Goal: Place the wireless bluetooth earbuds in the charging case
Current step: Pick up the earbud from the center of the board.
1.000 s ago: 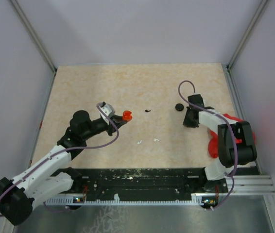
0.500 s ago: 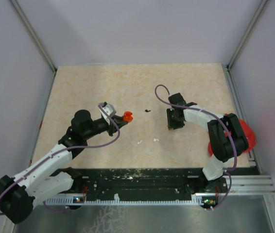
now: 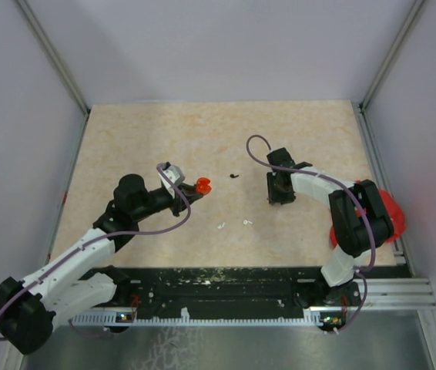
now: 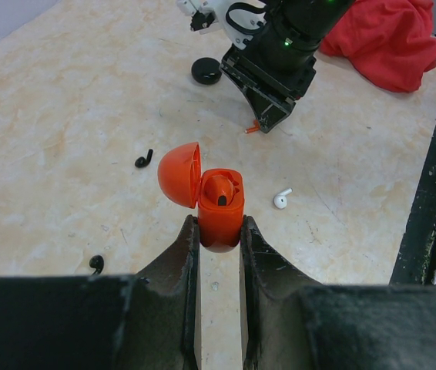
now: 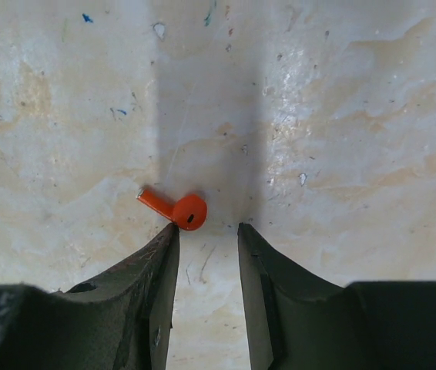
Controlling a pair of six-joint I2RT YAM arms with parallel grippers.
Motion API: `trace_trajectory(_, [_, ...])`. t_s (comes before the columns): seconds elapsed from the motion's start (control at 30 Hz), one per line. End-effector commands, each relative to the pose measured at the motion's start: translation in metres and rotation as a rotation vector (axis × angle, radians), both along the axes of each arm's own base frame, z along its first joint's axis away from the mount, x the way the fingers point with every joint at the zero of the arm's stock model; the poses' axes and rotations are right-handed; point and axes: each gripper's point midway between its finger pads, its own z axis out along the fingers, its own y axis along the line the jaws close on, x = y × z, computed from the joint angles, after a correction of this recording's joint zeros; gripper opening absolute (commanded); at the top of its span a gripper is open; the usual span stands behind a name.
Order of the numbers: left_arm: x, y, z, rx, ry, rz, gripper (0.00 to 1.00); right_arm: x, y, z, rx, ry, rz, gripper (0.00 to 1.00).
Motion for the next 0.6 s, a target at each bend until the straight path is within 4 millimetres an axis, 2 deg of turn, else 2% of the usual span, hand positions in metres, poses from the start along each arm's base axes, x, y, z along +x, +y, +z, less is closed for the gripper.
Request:
trace_trajectory(0.0, [0.002, -0.002, 0.024, -0.036, -0.049, -0.007, 0.01, 0.016, -0.013, -0.001, -0.035, -0.052, -0.073, 0.37])
trace_trajectory(0.17, [0.002, -0.001, 0.025, -0.035, -0.054, -0.003, 0.01, 0.022, -0.017, 0.007, -0.03, -0.087, -0.104, 0.36])
trace_trajectory(0.23, [0.002, -0.001, 0.025, -0.035, -0.054, -0.003, 0.01, 0.026, -0.017, 0.024, 0.005, -0.134, -0.127, 0.36])
trace_trajectory(0.37, [0.002, -0.001, 0.025, -0.035, -0.054, -0.001, 0.01, 0.025, -0.002, 0.037, 0.102, -0.14, -0.116, 0.36])
trace_trajectory(0.57, [0.002, -0.001, 0.025, -0.035, -0.052, -0.003, 0.01, 0.03, 0.006, 0.032, 0.151, -0.14, -0.157, 0.35])
